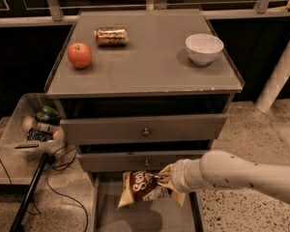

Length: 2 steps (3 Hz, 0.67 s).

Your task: Place brown chip bag into bottom drawer

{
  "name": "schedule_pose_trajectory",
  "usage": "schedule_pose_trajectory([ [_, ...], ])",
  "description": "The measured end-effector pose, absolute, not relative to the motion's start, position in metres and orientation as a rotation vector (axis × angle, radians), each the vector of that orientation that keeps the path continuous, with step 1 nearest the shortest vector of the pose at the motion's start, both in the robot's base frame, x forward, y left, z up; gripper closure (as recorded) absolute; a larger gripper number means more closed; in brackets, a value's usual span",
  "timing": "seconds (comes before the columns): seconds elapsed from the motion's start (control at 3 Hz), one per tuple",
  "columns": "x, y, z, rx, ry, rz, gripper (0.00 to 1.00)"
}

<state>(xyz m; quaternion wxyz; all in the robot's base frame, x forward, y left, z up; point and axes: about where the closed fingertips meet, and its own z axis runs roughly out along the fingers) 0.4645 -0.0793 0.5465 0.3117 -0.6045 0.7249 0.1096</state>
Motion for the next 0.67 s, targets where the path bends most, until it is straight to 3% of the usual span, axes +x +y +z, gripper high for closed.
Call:
schedule_pose_trajectory([
  [0.67, 0.48, -0.087, 0.467, -1.633, 1.868, 0.28, 1.0],
])
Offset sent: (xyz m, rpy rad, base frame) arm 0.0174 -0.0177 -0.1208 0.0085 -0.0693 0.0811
